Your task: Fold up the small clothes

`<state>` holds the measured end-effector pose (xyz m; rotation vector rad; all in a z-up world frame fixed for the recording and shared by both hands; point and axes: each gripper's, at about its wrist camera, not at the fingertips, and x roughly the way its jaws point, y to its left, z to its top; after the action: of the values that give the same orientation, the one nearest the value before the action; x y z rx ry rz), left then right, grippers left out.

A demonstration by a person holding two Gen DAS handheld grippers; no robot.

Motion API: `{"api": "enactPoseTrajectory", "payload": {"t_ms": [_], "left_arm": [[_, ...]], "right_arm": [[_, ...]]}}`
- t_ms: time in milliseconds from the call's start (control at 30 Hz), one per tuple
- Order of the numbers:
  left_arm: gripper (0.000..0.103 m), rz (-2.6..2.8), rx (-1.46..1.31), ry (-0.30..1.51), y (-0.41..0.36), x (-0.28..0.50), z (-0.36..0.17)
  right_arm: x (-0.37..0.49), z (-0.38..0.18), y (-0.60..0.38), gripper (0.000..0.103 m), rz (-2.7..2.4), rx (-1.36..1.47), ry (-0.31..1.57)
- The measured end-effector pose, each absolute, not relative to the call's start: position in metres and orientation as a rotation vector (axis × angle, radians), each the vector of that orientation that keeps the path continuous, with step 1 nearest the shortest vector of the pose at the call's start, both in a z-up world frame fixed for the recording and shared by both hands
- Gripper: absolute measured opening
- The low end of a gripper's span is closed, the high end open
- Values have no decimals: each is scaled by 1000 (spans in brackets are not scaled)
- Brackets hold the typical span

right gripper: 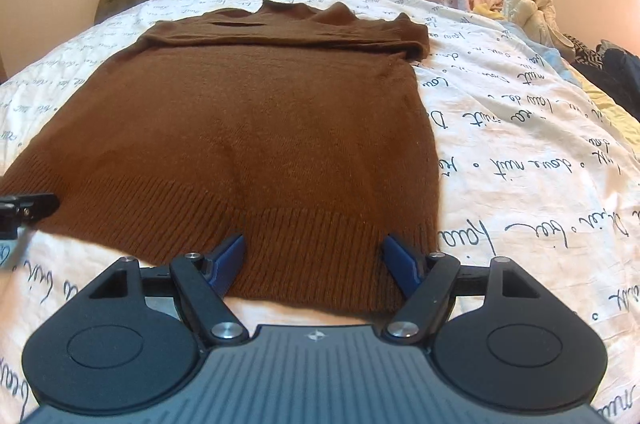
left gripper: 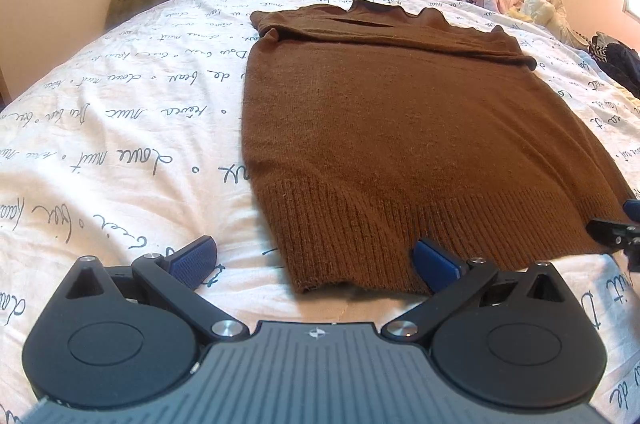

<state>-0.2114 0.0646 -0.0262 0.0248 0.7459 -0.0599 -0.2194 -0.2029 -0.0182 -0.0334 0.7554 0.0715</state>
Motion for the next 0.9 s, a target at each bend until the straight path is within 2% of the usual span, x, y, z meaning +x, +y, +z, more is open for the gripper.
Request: {"api": "enactPoseTrajectory", "payload": {"t_ms": [200, 300, 333, 400, 567, 900], "left_arm": [[103, -39, -24, 756, 79, -214, -14], [103, -1, 59, 727, 78, -215, -11], [103, -8, 56, 747, 81, -213, -13], [103, -45, -47, 763, 101, -211, -15], [103, -74, -155, 789, 129, -200, -6], [103, -255, -393, 881, 120, -157, -8]], "right_arm": [[-213, -5, -217, 76, 69, -36, 681], [-209, -20, -221, 77, 84, -23, 747], [-213, -25, -221, 80, 92, -52, 740], [-223, -24, -226, 83, 98, -48, 723], [-232, -10, -256, 84, 117, 35, 708], [-234, -10, -290, 84, 117, 110, 717]]}}
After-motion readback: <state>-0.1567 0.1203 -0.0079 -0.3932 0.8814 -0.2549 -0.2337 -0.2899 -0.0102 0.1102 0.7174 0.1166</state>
